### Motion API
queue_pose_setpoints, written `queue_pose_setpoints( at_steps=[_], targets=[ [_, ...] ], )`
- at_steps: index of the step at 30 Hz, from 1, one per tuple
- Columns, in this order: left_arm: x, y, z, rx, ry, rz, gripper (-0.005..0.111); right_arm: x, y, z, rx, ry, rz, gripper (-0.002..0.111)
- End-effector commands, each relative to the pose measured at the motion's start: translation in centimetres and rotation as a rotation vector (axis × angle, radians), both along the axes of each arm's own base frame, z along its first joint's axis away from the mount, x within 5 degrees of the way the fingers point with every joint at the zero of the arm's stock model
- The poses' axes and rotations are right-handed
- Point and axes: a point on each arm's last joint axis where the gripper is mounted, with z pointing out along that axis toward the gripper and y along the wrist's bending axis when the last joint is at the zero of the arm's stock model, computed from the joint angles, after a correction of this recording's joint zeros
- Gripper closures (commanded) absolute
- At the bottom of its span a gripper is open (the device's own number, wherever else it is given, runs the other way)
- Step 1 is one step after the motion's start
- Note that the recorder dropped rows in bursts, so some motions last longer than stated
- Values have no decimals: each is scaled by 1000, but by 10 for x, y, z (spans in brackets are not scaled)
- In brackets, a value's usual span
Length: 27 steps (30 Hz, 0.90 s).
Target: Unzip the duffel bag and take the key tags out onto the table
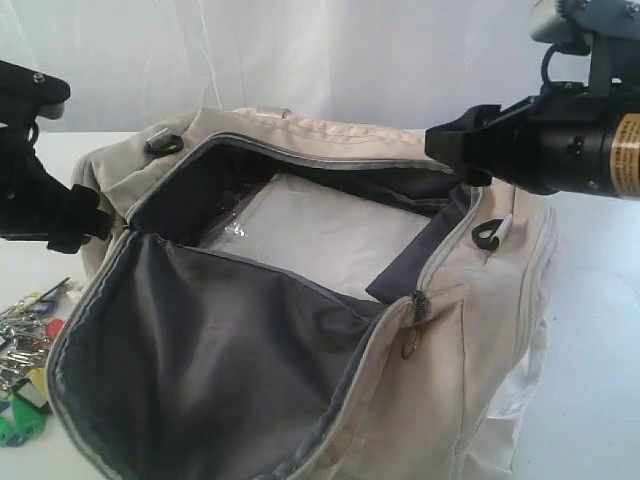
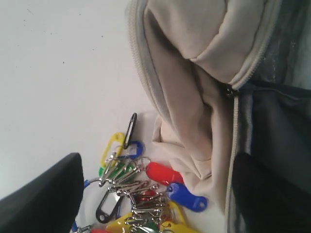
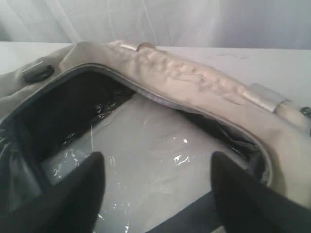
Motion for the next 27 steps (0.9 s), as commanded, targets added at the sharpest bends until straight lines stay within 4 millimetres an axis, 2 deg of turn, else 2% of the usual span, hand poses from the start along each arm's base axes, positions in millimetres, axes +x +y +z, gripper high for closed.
queue_pose_setpoints(
  at_steps=[1, 10, 15, 20, 22, 27],
  targets=[
    [-10, 3, 10, 30, 56, -4, 24, -4, 4, -11, 1, 41, 57, 39],
    [-38, 24, 29, 141, 112, 61, 24, -7, 1, -74, -32, 255, 26, 39],
    [-42, 37, 23, 193, 163, 117, 24, -2, -6, -94, -77, 315, -40, 39],
    [-47, 49, 5, 206, 218, 176, 24, 6, -14, -111, -141, 353, -127, 40],
    [-49, 51, -2, 198, 231, 192, 24, 12, -20, -117, -194, 355, -178, 50],
    [-49, 47, -9, 136, 226, 192, 24, 39, -33, -119, -294, 318, -316, 108]
  ],
)
